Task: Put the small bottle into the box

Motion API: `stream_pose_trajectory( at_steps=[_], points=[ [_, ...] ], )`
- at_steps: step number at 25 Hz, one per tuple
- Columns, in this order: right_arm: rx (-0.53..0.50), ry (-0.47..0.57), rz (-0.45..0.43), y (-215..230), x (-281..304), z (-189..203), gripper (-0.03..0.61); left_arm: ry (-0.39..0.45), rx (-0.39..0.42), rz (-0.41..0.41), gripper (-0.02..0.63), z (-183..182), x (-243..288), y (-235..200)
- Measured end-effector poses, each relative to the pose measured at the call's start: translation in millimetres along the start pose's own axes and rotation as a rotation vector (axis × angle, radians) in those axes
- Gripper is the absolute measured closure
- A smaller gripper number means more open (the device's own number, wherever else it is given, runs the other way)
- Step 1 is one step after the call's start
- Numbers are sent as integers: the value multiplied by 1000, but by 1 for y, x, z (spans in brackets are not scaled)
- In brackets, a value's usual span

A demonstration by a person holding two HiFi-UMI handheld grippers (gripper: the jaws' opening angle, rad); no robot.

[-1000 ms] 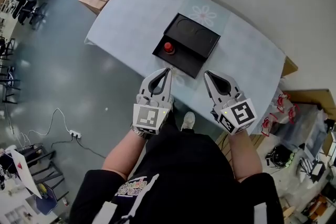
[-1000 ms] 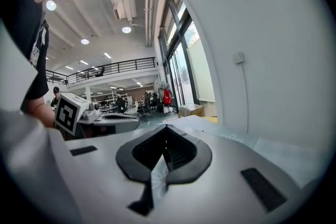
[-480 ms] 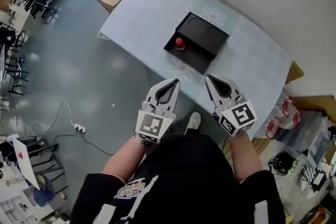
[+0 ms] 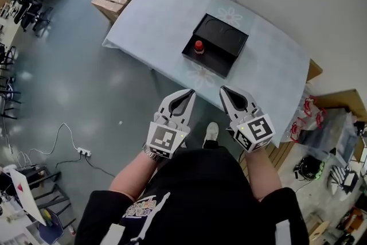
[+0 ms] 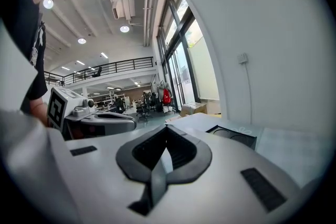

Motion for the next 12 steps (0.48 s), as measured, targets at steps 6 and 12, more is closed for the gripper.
stream_pose_trajectory(
  at_steps=[6, 12],
  points=[
    [-10, -5, 62, -35, -3, 3, 571, 21, -9, 47, 606, 3, -29, -14],
    [0, -11, 112, -61, -6, 13, 571, 24, -5, 90, 606, 10, -49, -22]
  ],
)
Point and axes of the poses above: the fingertips, and each gripper's own axes: x forward along the fingers, y to its right, z out of its underside, the point moved 5 cm from there along -x, backward along the fingers, and after that the axes turned 7 degrees about z, right-handed, at the moved point
